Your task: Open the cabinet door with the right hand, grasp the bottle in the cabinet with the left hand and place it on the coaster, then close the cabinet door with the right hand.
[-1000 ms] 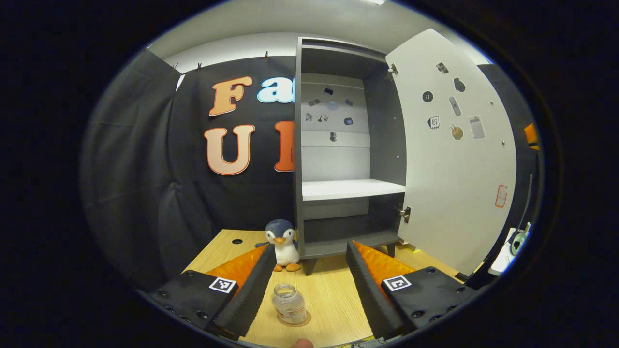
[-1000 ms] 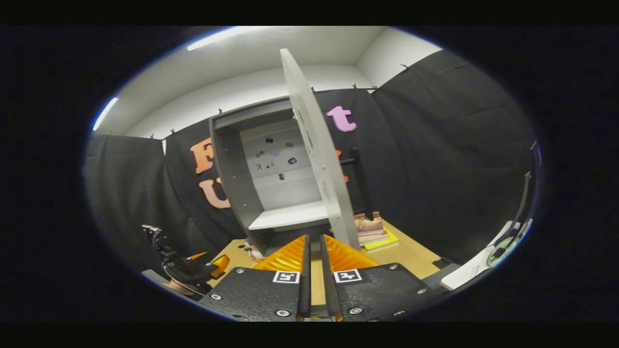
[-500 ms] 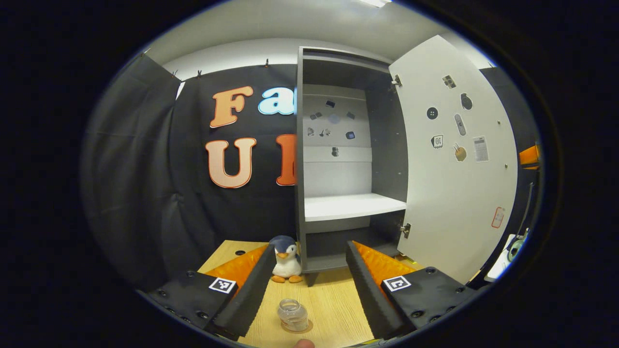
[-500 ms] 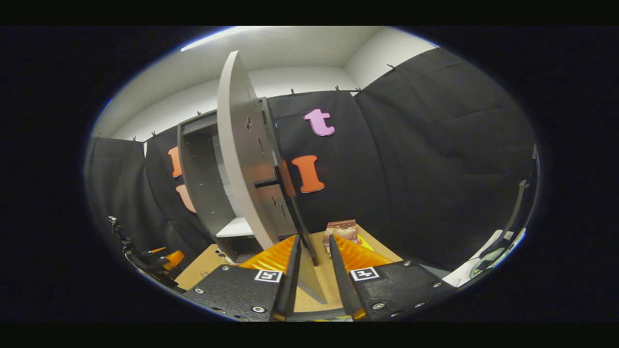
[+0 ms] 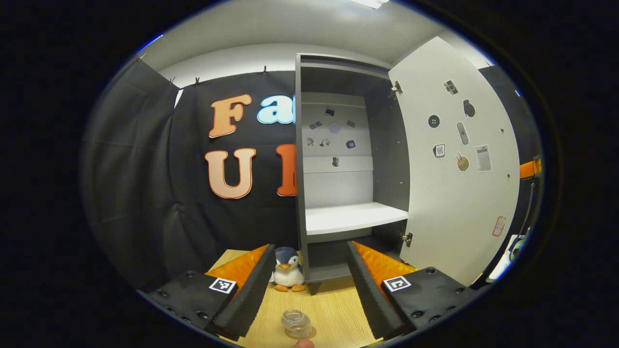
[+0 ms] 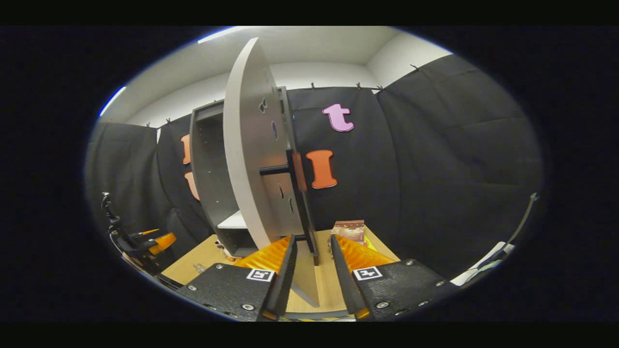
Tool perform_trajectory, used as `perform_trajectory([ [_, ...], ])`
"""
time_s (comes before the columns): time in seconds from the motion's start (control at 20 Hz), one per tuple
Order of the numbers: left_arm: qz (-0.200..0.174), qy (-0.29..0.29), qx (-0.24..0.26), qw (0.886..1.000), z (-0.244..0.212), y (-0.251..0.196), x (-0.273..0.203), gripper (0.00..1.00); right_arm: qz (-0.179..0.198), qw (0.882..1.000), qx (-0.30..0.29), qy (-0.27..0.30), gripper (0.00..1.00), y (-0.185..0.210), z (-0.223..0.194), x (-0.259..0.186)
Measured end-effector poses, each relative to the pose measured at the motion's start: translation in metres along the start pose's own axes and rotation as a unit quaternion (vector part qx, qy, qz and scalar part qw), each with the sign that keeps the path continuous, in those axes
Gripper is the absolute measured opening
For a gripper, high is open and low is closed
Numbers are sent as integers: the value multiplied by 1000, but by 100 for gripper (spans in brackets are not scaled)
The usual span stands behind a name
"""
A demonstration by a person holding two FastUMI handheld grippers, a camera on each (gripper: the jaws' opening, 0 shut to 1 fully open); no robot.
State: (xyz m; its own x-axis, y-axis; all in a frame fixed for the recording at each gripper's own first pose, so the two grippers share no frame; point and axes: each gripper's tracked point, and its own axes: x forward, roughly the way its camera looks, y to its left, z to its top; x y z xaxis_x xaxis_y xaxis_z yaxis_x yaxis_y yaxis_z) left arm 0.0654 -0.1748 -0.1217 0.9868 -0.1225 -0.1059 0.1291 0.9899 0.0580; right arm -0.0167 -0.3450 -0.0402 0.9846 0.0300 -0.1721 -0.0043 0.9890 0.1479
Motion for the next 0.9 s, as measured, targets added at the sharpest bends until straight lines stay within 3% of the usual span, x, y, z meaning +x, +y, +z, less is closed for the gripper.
perform_trajectory([
  [0.25, -6, 3, -3, 1000, 3, -2, 8, 95, 11, 1000, -11, -1, 45, 28, -4, -2],
  [0.9, 3, 7, -4, 1000, 10, 21, 3, 95, 116, 993, 10, -6, 45, 128, -17, 23],
])
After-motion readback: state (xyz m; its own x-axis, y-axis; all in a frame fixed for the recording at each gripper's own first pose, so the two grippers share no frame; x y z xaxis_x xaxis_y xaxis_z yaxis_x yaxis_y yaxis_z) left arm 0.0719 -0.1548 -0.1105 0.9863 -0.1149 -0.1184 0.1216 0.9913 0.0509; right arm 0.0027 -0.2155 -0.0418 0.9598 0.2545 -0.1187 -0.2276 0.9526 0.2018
